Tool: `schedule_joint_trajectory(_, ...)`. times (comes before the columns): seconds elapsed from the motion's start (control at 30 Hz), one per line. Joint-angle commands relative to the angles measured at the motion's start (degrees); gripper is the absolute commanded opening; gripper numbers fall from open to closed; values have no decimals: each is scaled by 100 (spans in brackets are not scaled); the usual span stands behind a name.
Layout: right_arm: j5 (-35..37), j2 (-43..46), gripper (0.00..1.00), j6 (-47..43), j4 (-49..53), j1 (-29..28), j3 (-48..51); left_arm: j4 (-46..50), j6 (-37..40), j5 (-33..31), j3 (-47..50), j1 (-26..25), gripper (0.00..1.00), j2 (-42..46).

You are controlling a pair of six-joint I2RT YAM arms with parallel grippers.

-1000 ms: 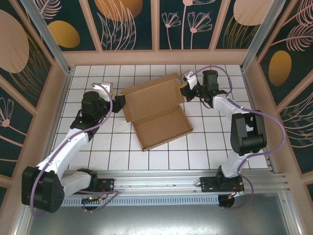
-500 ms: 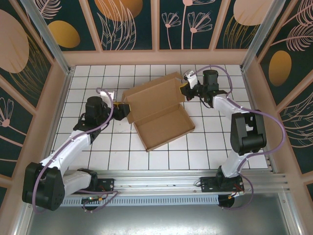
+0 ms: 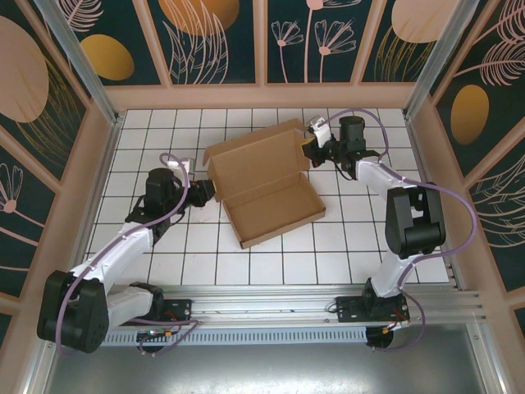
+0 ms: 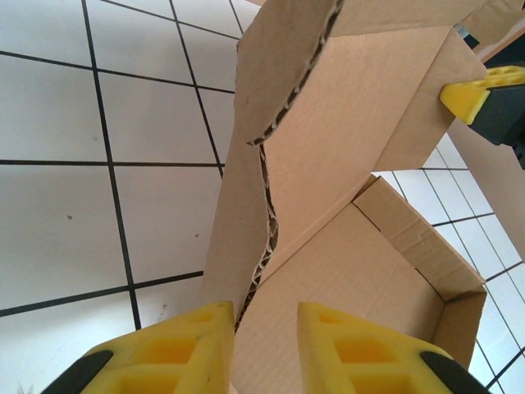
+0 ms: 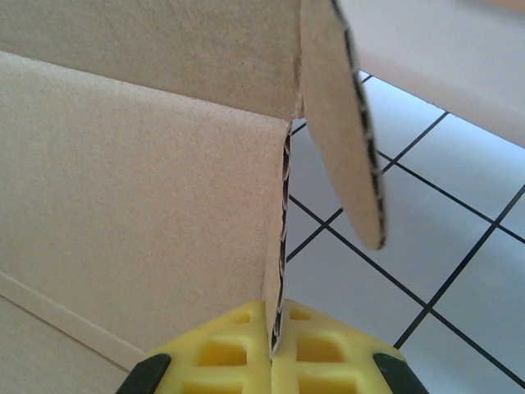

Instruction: Fold the paper box

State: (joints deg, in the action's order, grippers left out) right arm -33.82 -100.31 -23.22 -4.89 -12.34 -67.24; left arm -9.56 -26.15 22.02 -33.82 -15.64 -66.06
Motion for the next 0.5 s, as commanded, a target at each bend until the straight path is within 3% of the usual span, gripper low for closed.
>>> schedule_joint_trajectory(0.0,148,-117,0,3,60,-66,6,-203,209,-153,-190,41,27,-168)
schedule_joint_trajectory(0.2,117,-38,0,1,-12,-93,71,-222,381,-273,-574,36,28,-480)
schedule_joint_trajectory(0.4,227,53,0,91,-75,-102,151,-261,395,-159,-538,40,2,-531)
schedule_joint_trajectory(0.47,210,160,0,252,-276,-103,264,-201,488,-199,-523,35,0,-509)
